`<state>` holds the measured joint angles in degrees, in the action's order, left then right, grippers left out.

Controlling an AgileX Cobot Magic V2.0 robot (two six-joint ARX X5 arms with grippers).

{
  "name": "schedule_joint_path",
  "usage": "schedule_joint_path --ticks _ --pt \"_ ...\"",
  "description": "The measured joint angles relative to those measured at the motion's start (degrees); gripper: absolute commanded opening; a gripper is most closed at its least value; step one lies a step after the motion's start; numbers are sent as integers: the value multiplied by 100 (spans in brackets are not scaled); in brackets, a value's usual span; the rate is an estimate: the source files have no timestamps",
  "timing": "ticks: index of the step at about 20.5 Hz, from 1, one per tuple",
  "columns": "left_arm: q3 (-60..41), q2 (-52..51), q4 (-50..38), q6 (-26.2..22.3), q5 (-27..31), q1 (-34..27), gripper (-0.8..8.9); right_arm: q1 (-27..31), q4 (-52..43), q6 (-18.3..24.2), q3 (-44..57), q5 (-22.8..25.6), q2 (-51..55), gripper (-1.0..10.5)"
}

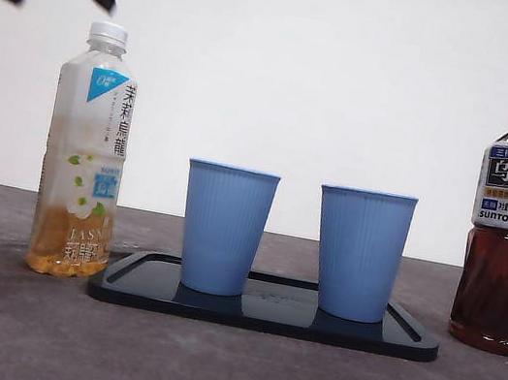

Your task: Pour the drink into the cup

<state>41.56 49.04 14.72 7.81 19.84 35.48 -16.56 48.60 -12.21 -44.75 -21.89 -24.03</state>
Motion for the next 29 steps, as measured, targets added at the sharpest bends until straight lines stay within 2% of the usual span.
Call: schedule_joint_path --ticks 4,10,13,21,22,23,24,25,26,29 --pt "601 -780 1694 39 -601 125 465 0 -2 48 0 -76 0 436" --pt "1189 -1698 3338 48 -1646 192 464 0 -98 186 0 -1001 0 436" --pt "1207 -2151 3729 48 -2203 195 463 0 -127 190 0 -1110 0 436" --pt "1207 -2330 3886 48 -2260 195 456 0 -129 188 0 -1110 0 434" --pt "1207 -2330 3886 46 -2260 195 394 0 -127 188 0 -1110 0 376" --pt "1207 -2330 3886 46 -2260 195 288 0 -127 186 0 -1110 0 236" --pt "1207 -2330 3886 44 -2260 195 115 0 -127 184 0 -1117 0 32" --pt "1207 -2330 3888 46 -2260 195 -14 0 -127 188 0 -1137 0 2" --pt "1207 -2330 3888 46 -2260 195 32 0 -133 188 0 -1139 0 24" --pt "1207 -2330 3886 48 -2260 195 28 0 -236 186 0 -1147 0 24"
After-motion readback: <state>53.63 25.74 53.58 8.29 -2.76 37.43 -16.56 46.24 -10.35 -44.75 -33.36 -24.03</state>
